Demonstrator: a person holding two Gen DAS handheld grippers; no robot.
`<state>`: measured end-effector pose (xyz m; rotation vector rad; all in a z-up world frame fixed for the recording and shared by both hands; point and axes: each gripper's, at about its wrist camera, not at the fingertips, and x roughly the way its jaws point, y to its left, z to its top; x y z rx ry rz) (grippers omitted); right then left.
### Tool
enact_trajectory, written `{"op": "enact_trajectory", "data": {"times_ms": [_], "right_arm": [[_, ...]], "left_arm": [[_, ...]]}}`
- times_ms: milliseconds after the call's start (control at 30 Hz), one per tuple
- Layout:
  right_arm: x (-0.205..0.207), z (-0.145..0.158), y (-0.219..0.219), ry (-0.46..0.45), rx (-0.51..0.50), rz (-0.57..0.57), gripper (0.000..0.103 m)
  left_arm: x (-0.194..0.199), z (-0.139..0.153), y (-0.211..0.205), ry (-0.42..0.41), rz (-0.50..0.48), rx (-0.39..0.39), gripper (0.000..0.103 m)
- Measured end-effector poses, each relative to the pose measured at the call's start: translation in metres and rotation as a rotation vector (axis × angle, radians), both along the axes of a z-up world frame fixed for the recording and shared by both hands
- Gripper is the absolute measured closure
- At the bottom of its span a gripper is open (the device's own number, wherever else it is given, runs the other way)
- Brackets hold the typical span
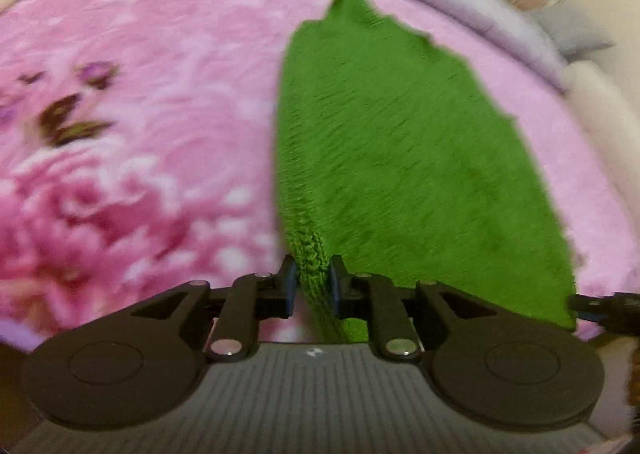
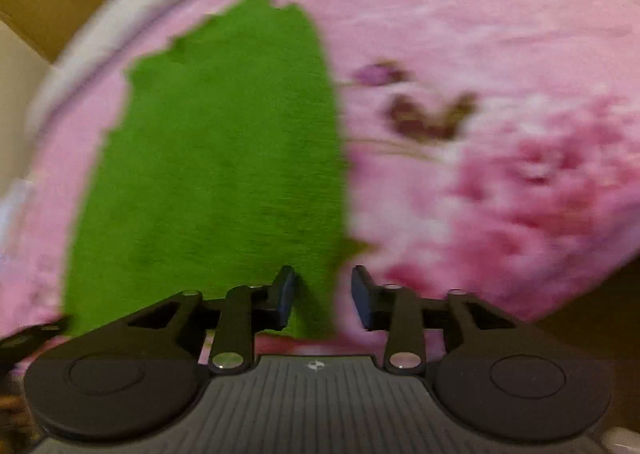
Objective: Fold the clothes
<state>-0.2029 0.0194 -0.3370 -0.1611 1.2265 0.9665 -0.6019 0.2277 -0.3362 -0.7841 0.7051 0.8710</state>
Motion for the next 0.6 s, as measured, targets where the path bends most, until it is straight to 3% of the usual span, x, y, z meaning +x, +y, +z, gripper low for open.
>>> {"op": "enact_trajectory", "data": {"times_ms": [133,233,300,467,567,600], "right_arm": [[0.014,0.024,-0.016,-0.095,0.047,-0.078,0.062],[0.008,0.040,-0.001,-0.175,0.087,-0.025,0.062],[-0.004,0.043,0.020,-0.202,0.093,0.047,0.062],[-0.040,0.015,0.069,-0.244,0.090,0.248,0.063],[-0.052,0.001,0.073,-0.313,0.055,0.313,0.063],[-0.049,-0.001,0.068,-0.328,0.057,0.330,0.065]], "left_arm": [[-0.010,0.024,-0.012,0.094,0.007,0.091,0.092],[-0.005,0.044,-0.010,0.090,-0.041,0.147,0.092],[0.019,0.047,-0.004,0.091,-0.099,0.166,0.089],[0.080,0.023,0.005,0.091,-0.240,0.159,0.086],[0.096,0.004,0.007,0.170,-0.246,0.184,0.083],[0.087,0.000,0.007,0.161,-0.240,0.173,0.083]]}}
